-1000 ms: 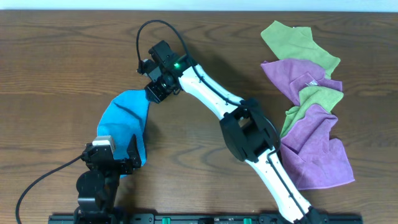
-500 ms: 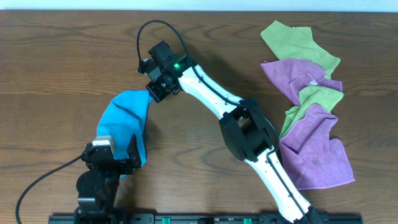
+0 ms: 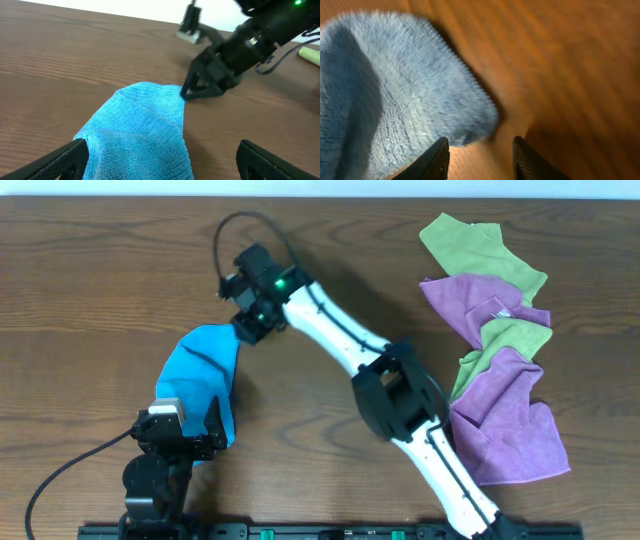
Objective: Fold the cloth
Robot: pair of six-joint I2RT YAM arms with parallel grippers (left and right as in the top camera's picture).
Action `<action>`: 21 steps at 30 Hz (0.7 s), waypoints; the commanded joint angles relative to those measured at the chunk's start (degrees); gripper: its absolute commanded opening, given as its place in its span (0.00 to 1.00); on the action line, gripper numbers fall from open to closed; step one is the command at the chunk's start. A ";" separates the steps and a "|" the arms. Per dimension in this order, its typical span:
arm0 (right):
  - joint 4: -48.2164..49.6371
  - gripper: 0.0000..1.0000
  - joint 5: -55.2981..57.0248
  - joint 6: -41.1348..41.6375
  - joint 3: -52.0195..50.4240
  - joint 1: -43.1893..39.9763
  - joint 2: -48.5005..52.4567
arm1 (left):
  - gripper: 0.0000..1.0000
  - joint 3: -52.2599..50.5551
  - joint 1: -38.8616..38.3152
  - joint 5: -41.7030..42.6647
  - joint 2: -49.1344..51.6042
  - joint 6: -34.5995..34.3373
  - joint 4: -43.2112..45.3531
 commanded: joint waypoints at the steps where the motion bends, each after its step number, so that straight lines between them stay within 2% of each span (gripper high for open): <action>1: -0.15 0.42 9.07 -4.09 0.74 4.15 -0.28 | 0.95 -1.25 0.35 0.13 -0.33 0.37 -0.28; 5: 0.13 0.41 11.98 -4.07 0.74 5.14 -0.20 | 0.96 -1.25 0.35 0.13 -0.33 0.37 -0.28; 6: 0.15 0.37 12.02 -4.07 0.70 5.14 -0.17 | 0.95 -1.25 0.35 0.13 -0.33 0.37 -0.28; 8: 0.39 0.26 12.02 -4.02 0.61 5.14 0.13 | 0.95 -1.25 0.35 0.13 -0.33 0.37 -0.28; 10: 0.35 0.22 12.02 -4.02 0.61 5.14 0.66 | 0.96 -1.25 0.35 0.13 -0.33 0.37 -0.28; 13: 0.09 0.01 12.22 -3.98 0.57 5.18 1.68 | 0.95 -1.25 0.35 0.13 -0.33 0.37 -0.28; 21: -0.15 0.01 15.85 -1.77 1.62 3.91 1.81 | 0.95 -1.25 0.35 0.13 -0.33 0.37 -0.28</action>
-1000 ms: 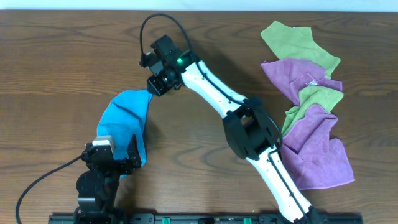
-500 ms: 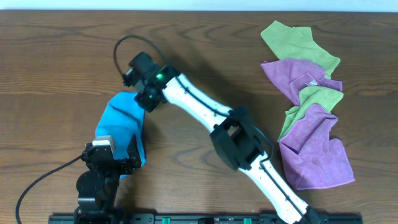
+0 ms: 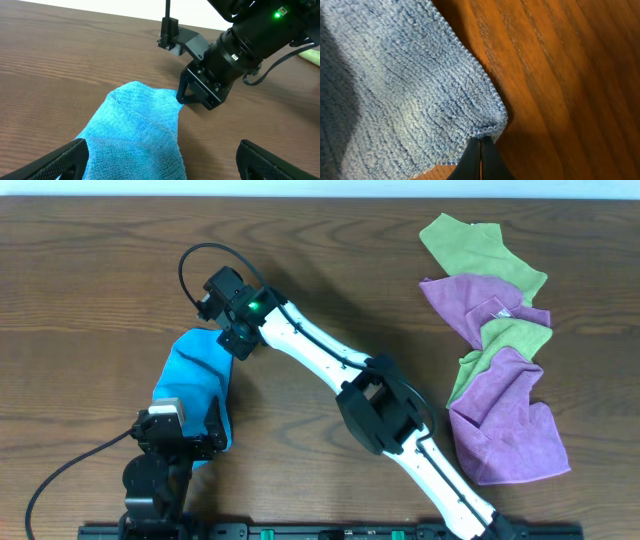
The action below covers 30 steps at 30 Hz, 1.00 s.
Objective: Fold the cloth
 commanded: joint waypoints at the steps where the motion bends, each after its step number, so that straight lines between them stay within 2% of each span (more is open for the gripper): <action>1: -0.83 0.01 2.86 1.81 2.19 -2.01 1.53 | 0.95 -1.25 0.35 0.13 -0.33 0.37 -0.28; 6: -4.33 0.01 2.86 5.57 7.87 -6.05 1.46 | 0.95 -1.25 0.35 0.13 -0.33 0.37 -0.28; 12: -12.39 0.01 3.15 6.08 21.24 -12.07 1.31 | 0.95 -1.25 0.35 0.13 -0.33 0.37 -0.28; 17: -19.28 0.01 9.27 6.62 33.35 -17.11 -0.22 | 0.95 -1.25 0.35 0.13 -0.33 0.37 -0.28; 21: -20.92 0.01 12.07 6.38 40.09 -20.55 -3.23 | 0.95 -1.25 0.35 0.13 -0.33 0.37 -0.28; 26: -19.85 0.01 9.35 6.40 41.90 -21.92 -9.42 | 0.95 -1.25 0.35 0.13 -0.33 0.37 -0.28; 30: -20.15 0.01 2.75 6.34 41.90 -18.45 -11.63 | 0.95 -1.25 0.35 0.13 -0.33 0.37 -0.28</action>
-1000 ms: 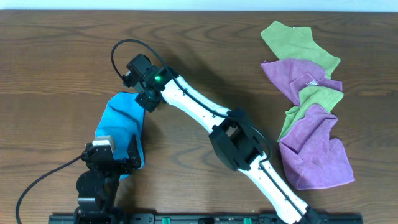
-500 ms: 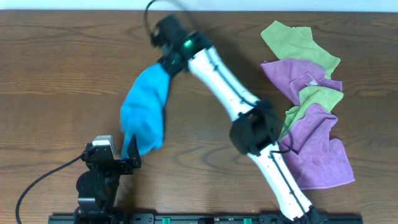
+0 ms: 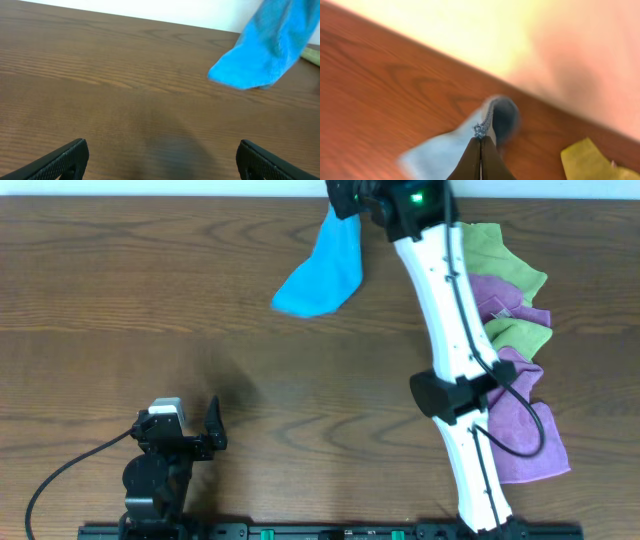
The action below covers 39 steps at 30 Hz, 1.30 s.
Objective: Fold the cloth
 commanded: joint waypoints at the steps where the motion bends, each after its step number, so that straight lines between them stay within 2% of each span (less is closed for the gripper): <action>1: -0.55 0.01 -7.43 0.31 1.27 5.14 -2.67 | 0.95 -1.25 0.35 0.13 -0.33 0.37 -0.28; 7: -5.33 0.01 -17.33 -4.52 -5.64 18.60 -2.51 | 0.95 -1.25 0.35 0.13 -0.33 0.37 -0.28; 8: -5.90 0.08 -17.25 -5.81 -7.10 20.65 -2.51 | 0.95 -1.25 0.35 0.13 -0.33 0.37 -0.28; 9: -6.19 0.45 -17.03 -7.69 -9.03 22.77 -2.51 | 0.95 -1.25 0.35 0.13 -0.33 0.37 -0.28; 10: -6.21 0.72 -16.11 -9.09 -10.45 24.28 -2.51 | 0.95 -1.25 0.35 0.13 -0.33 0.37 -0.28; 13: -5.95 0.88 -9.33 -9.42 -12.07 26.21 -2.51 | 0.96 -1.25 0.35 0.13 -0.33 0.37 -0.28; 14: -5.92 0.89 -7.32 -9.40 -12.09 26.21 -2.51 | 0.95 -1.25 0.35 0.13 -0.33 0.37 -0.28; 18: -6.38 0.88 -5.07 -8.90 -12.09 23.47 -2.51 | 0.95 -1.25 0.35 0.13 -0.33 0.37 -0.28; 21: -7.93 0.76 -5.75 -6.16 -12.28 19.12 -2.51 | 0.95 -1.25 0.35 0.13 -0.33 0.37 -0.28; 23: -8.63 0.59 -6.40 -4.85 -13.16 15.63 -2.51 | 0.95 -1.25 0.35 0.13 -0.33 0.37 -0.28; 24: -8.87 0.40 -6.62 -4.13 -13.66 13.57 -2.51 | 0.95 -1.25 0.35 0.13 -0.33 0.37 -0.28; 26: -9.20 0.09 -8.61 -3.23 -14.91 9.62 -2.51 | 0.95 -1.25 0.35 0.13 -0.33 0.37 -0.28; 27: -9.20 0.02 -9.77 -2.73 -15.80 7.93 -2.51 | 0.95 -1.25 0.35 0.13 -0.33 0.37 -0.28; 34: -10.29 0.01 -20.15 -2.51 -25.92 0.02 -2.51 | 0.95 -1.25 0.35 0.13 -0.33 0.37 -0.28; 39: -14.34 0.02 -28.20 -3.04 -25.22 -2.03 -4.07 | 0.95 -1.25 0.35 0.13 -0.33 0.37 -0.28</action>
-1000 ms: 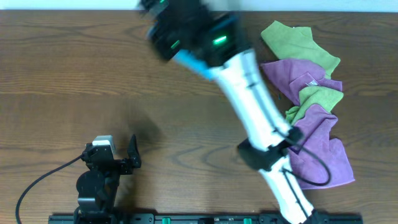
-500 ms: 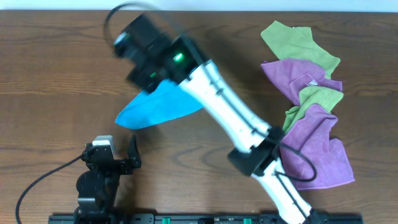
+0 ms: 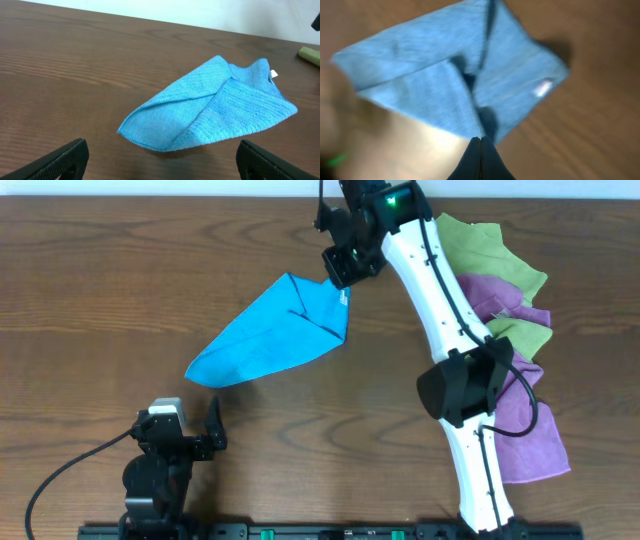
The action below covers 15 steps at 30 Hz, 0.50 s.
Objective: Fold the cloth
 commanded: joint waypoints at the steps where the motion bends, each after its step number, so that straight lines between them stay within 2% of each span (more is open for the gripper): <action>1: -1.75 0.01 -7.45 0.04 1.51 -0.59 -3.39 | 0.95 -1.25 0.35 0.13 -0.33 0.37 -0.28; 7: -8.85 0.01 2.14 -1.62 1.68 0.74 -15.34 | 0.95 -1.25 0.35 0.13 -0.33 0.37 -0.28; 11: -13.55 0.01 2.56 -3.30 1.14 2.08 -21.40 | 0.95 -1.25 0.33 0.39 -0.33 0.04 -0.22; 15: -13.49 0.02 3.52 -3.52 -2.40 4.09 -26.03 | 0.95 -1.25 0.35 4.31 -0.33 -7.04 0.42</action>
